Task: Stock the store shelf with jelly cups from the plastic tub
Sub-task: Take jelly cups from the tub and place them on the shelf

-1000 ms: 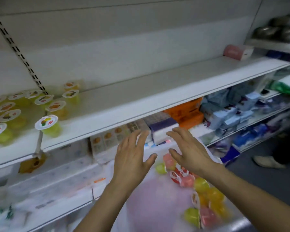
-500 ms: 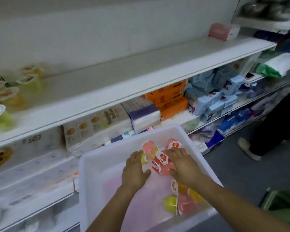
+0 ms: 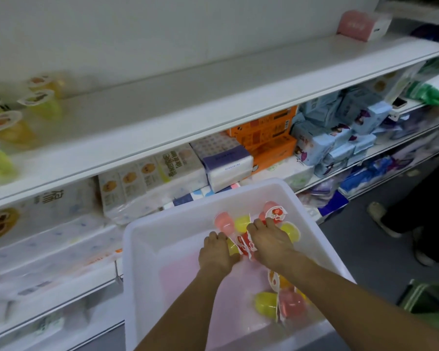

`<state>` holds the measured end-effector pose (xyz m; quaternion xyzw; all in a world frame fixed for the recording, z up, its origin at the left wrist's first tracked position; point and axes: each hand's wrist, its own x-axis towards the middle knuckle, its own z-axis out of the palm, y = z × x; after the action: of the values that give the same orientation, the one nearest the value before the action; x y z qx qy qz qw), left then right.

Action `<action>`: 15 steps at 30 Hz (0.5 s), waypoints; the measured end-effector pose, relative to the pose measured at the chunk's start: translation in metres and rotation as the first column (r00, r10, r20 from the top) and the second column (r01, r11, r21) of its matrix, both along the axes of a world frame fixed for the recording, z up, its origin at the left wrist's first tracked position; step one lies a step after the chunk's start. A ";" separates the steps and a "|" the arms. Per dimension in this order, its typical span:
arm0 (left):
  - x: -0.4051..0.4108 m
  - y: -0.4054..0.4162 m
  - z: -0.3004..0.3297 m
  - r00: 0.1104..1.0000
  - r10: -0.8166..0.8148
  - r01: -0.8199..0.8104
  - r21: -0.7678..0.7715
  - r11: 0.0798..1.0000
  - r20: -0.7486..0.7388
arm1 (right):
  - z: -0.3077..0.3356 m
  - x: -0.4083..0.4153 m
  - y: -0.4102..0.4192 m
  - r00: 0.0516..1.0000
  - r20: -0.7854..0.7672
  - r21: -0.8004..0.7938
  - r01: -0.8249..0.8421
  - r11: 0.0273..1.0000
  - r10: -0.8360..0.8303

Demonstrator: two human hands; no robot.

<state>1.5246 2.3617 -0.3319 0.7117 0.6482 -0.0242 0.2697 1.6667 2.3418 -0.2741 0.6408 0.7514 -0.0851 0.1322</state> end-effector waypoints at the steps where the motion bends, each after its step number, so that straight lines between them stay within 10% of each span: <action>1: -0.001 -0.003 -0.003 0.999 0.023 -0.022 -0.032 0.999 0.037 | 0.000 -0.001 -0.002 1.000 -0.011 -0.006 0.004 1.000 -0.004; 6: -0.016 -0.018 0.001 0.882 0.306 -0.243 -0.212 0.947 0.358 | 0.010 0.004 -0.012 0.958 -0.229 -0.020 0.171 0.985 -0.171; 12: -0.060 -0.043 0.052 0.503 0.593 -0.506 -0.341 0.792 0.629 | 0.056 -0.007 -0.022 0.191 -0.799 -0.395 0.549 0.736 -0.571; 15: -0.079 -0.053 0.087 0.432 0.547 -0.521 -0.297 0.800 0.717 | 0.080 -0.030 -0.031 0.045 -0.853 -0.425 0.518 0.742 -0.520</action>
<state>1.4453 2.3086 -0.2452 0.4038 0.6568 0.3604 0.5250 1.6370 2.3112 -0.1941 0.6826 0.3909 -0.4881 -0.3782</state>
